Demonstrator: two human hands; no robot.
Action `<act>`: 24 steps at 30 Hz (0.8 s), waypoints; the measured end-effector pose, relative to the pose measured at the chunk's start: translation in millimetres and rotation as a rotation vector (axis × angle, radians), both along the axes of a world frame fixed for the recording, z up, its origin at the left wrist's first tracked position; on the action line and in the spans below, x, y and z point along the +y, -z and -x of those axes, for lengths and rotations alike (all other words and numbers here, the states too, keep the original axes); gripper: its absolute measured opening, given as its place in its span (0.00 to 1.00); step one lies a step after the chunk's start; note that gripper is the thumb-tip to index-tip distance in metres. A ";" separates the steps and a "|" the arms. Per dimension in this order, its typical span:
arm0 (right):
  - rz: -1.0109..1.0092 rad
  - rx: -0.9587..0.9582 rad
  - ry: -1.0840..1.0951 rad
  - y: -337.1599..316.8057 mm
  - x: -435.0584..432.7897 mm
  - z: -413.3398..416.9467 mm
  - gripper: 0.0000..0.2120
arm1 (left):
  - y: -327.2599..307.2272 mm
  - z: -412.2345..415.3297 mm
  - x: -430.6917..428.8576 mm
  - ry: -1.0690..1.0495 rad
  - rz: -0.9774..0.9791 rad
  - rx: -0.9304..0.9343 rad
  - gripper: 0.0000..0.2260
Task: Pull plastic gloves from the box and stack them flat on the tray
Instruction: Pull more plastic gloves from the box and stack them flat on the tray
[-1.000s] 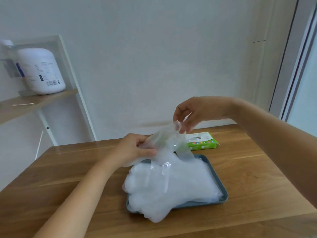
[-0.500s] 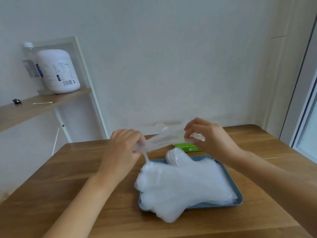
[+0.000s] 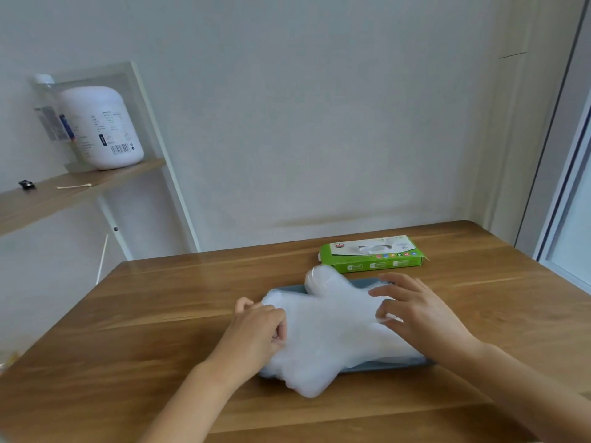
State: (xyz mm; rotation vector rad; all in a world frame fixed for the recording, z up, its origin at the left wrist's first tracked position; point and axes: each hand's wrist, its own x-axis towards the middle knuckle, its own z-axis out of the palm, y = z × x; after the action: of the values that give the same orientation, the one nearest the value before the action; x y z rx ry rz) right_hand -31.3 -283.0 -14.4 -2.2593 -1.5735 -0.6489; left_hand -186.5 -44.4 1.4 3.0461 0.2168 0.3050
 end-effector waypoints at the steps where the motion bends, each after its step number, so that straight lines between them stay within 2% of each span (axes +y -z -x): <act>1: 0.019 -0.020 0.012 0.3 -1.8 -1.0 0.11 | -3.8 3.4 0.8 -0.031 0.036 0.038 0.10; 3: 0.047 -0.041 0.026 2.1 -4.9 -4.4 0.12 | -14.1 10.8 2.8 -0.122 0.132 0.130 0.12; 5: 0.078 -0.048 0.030 4.5 -7.3 -7.8 0.12 | -30.5 15.2 2.2 -0.180 0.126 0.138 0.13; 9: 0.158 -0.074 0.020 4.1 -11.9 -11.1 0.13 | -62.2 1.1 -19.0 -0.138 0.187 -0.185 0.10; 10: 0.202 -0.066 0.030 1.9 -13.9 -10.8 0.13 | -64.7 -6.4 -28.2 -0.099 0.233 -0.204 0.10; 13: 0.331 0.008 0.094 -7.1 -17.3 -6.8 0.15 | -49.0 -31.8 -50.6 0.019 0.294 -0.050 0.17; 17: 0.406 0.379 0.093 -18.2 -26.7 0.4 0.22 | -12.1 -52.4 -53.4 0.046 0.203 0.295 0.29; 20: 0.213 0.628 0.113 -29.0 -28.4 4.3 0.19 | 8.4 -52.7 -48.1 0.032 0.148 0.380 0.32; 22: 0.006 0.617 0.094 -32.6 -20.7 7.9 0.15 | 16.9 -50.6 -47.1 0.023 0.120 0.397 0.32; 24: -0.061 0.578 0.071 -31.7 -2.7 13.6 0.16 | 21.2 -50.0 -45.4 0.022 0.103 0.407 0.32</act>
State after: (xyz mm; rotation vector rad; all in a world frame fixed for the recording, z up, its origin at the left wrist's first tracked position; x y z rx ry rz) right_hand -44.8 -285.7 17.3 -2.1914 -1.1752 -0.0372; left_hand -136.5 -89.8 -19.8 2.9702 0.2118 -0.3218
